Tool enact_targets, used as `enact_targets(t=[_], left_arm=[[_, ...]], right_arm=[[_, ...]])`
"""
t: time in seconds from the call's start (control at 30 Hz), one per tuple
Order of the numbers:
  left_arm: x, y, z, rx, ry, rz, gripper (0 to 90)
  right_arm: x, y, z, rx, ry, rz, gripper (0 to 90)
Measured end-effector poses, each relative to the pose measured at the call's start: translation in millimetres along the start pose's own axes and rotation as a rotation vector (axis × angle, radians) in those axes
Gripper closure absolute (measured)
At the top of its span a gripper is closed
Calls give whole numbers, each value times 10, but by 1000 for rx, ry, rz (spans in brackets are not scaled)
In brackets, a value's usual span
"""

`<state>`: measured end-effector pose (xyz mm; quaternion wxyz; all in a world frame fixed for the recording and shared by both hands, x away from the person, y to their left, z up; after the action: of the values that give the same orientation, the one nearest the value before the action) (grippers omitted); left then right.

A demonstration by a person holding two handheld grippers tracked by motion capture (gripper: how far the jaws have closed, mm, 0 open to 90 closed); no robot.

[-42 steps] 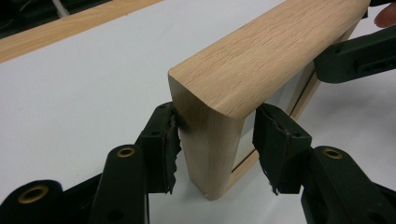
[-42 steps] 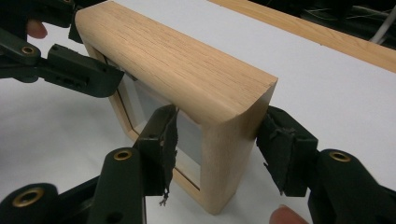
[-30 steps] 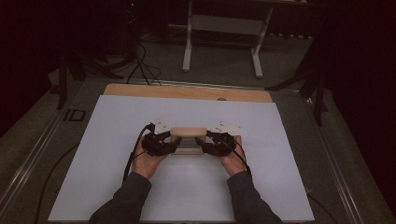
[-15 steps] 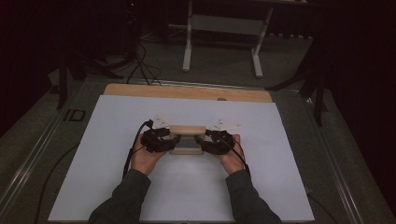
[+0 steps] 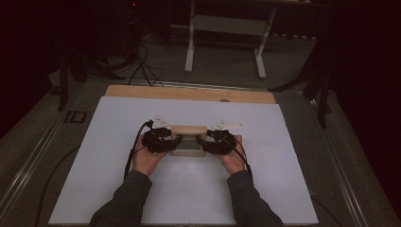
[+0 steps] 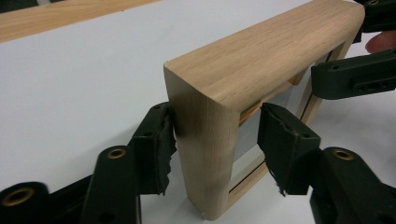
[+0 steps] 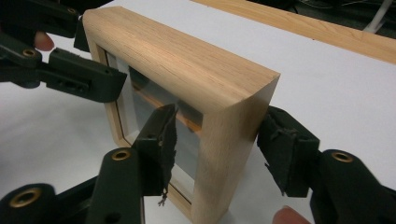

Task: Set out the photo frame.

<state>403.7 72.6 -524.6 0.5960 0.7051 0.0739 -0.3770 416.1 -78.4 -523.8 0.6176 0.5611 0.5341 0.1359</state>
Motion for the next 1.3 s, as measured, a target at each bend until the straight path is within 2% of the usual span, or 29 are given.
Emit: enact_targets(t=[0.13,0.37,0.53,0.8,1.13,1.3], left_arm=[[22,-10,8,-11,-4,-10,394],[30,-24,-2,-21,-7,-24,351],[30,-25,-7,-25,-11,-23,349],[43,-27,-25,-39,-16,-28,348],[2,-32,-53,-46,-11,-25,340],[-42,-57,-98,-45,5,-30,337]], right_arm=[[0,6,11,3,0,2,433],[-16,1,30,11,2,0,401],[-4,-6,23,10,16,-7,386],[26,-29,33,17,12,-17,369],[-18,-30,60,28,4,-15,344],[-68,-27,50,23,3,-14,339]])
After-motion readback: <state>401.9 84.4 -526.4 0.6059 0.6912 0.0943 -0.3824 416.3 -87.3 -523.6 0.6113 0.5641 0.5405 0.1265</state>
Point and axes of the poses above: each handheld gripper's, and its own axes: x roughly forward along the jaws, y roughly out of its top, z roughly to its right, the point moved 8 cm from there along x, roughly forward along the jaws, and after that the axes turned 12 degrees about y, right-handed, at the moved point
